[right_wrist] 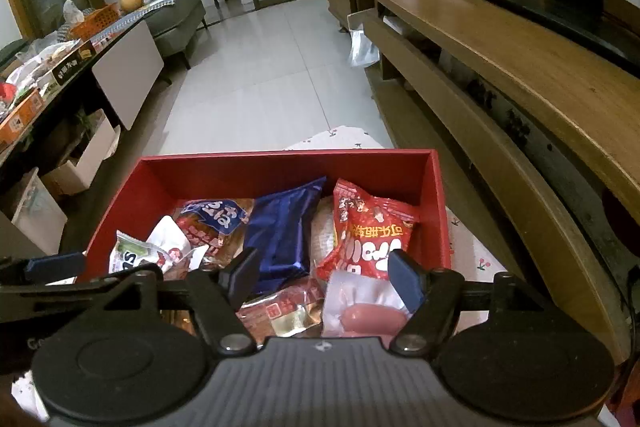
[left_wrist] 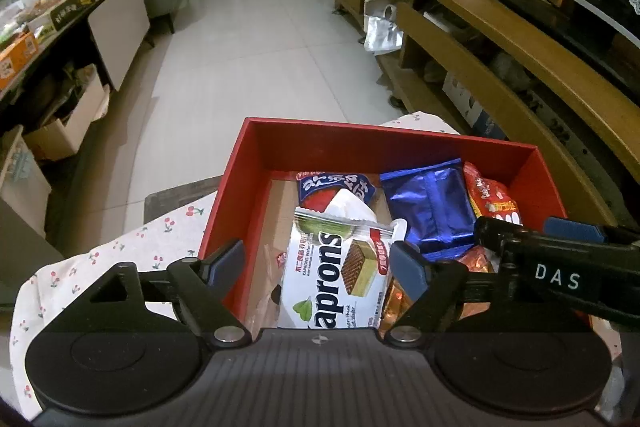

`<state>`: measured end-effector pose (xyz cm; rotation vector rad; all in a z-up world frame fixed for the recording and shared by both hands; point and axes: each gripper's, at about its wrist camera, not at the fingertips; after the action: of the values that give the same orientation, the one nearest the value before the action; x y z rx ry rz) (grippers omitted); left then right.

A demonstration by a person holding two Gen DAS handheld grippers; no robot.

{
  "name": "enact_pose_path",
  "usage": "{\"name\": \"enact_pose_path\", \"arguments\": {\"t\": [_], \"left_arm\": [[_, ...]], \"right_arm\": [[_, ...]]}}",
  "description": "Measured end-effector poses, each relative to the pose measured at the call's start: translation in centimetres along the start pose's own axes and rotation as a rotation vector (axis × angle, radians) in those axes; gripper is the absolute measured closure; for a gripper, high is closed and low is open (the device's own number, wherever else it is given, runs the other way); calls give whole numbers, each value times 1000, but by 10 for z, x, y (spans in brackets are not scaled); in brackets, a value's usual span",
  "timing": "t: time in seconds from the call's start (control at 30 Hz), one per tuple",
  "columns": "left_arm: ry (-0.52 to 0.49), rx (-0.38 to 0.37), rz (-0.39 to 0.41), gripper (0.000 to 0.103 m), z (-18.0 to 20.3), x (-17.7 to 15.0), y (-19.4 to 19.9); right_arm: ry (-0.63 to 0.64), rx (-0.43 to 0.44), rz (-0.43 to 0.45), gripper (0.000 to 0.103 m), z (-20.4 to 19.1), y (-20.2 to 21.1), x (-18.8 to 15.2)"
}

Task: Organize snacks
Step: 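Lower the Kapron wafer and sausage pack into the red box and release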

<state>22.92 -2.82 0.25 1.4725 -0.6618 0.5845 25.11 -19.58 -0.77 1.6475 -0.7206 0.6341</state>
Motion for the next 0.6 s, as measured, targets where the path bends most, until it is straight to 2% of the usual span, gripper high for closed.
{"name": "enact_pose_path", "arguments": {"t": [0.6], "left_arm": [[8, 8, 5, 14, 1, -20, 36]], "right_arm": [[-38, 0, 10, 18, 9, 49, -18]]}}
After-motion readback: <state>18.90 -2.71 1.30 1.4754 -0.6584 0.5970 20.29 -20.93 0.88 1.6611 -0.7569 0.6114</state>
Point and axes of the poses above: each gripper's, at about its wrist camera, not at the fingertips, and y roughly against the way its jaws point, z to its right, x to its top, and after that the axes turned 7 degrees about z, right-handed
